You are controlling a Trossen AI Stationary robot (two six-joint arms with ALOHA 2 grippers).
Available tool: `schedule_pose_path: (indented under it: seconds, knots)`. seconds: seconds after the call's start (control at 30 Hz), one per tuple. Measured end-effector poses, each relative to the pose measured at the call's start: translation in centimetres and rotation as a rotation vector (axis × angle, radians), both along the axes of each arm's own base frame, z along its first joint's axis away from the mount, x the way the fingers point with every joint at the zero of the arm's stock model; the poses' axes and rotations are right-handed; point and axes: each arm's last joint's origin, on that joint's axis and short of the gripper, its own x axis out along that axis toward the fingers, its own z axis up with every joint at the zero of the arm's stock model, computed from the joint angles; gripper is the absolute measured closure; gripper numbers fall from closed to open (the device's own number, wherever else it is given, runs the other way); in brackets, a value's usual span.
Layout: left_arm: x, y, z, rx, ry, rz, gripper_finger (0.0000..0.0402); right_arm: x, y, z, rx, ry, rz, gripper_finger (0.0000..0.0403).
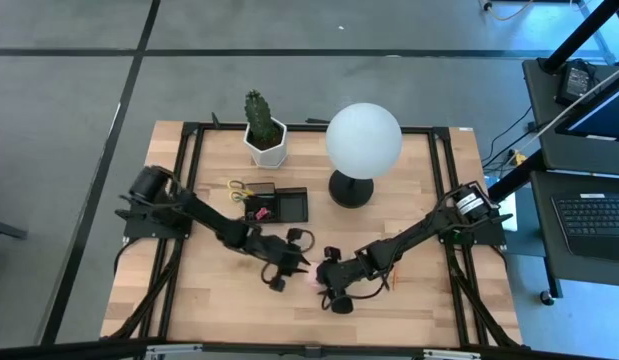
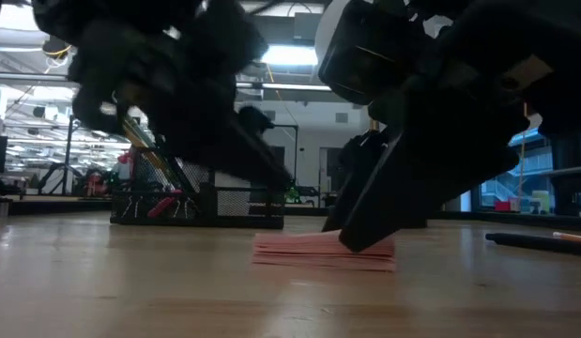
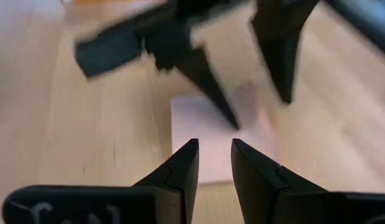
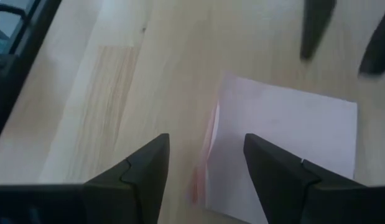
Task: Pick and place office supplies into organizer
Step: Put the pink sticky notes into the black desk organizer
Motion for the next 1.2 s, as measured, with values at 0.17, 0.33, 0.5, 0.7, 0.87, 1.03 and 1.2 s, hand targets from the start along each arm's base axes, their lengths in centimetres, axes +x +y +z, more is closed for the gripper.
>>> schedule_pose_path:
  seconds: [0.17, 0.33, 0.5, 0.7, 0.87, 1.03, 1.2]
  knots:
    - [1.6, -0.5, -1.6, 0.041, 0.113, 0.033, 0.0313, 0.0, 0.0, 0.0, -0.014, -0.003, 0.031, 0.0191]
    - [2.3, -0.7, -2.0, 0.038, 0.162, 0.061, 0.0313, 0.0, 0.0, -0.1, -0.029, -0.008, 0.049, 0.0191]
    - [2.2, -0.6, -2.2, 0.03, 0.182, 0.08, 0.0313, -0.2, 0.4, 0.0, -0.053, -0.018, 0.061, 0.0191]
    - [2.1, -0.6, -2.4, 0.009, 0.205, 0.113, 0.0313, -1.3, 1.9, -0.3, -0.225, -0.065, 0.018, 0.0191]
    - [2.0, -0.6, -2.4, 0.008, 0.21, 0.116, 0.0313, -2.1, 2.8, -0.4, -0.297, -0.082, -0.041, 0.0192]
    - [2.0, -0.6, -2.4, -0.002, 0.215, 0.104, 0.0313, -2.5, 2.8, -0.5, -0.331, -0.067, -0.082, 0.0215]
    - [2.0, -0.6, -2.5, -0.004, 0.216, 0.102, 0.0313, -2.5, 2.7, -0.5, -0.352, -0.063, -0.078, 0.0253]
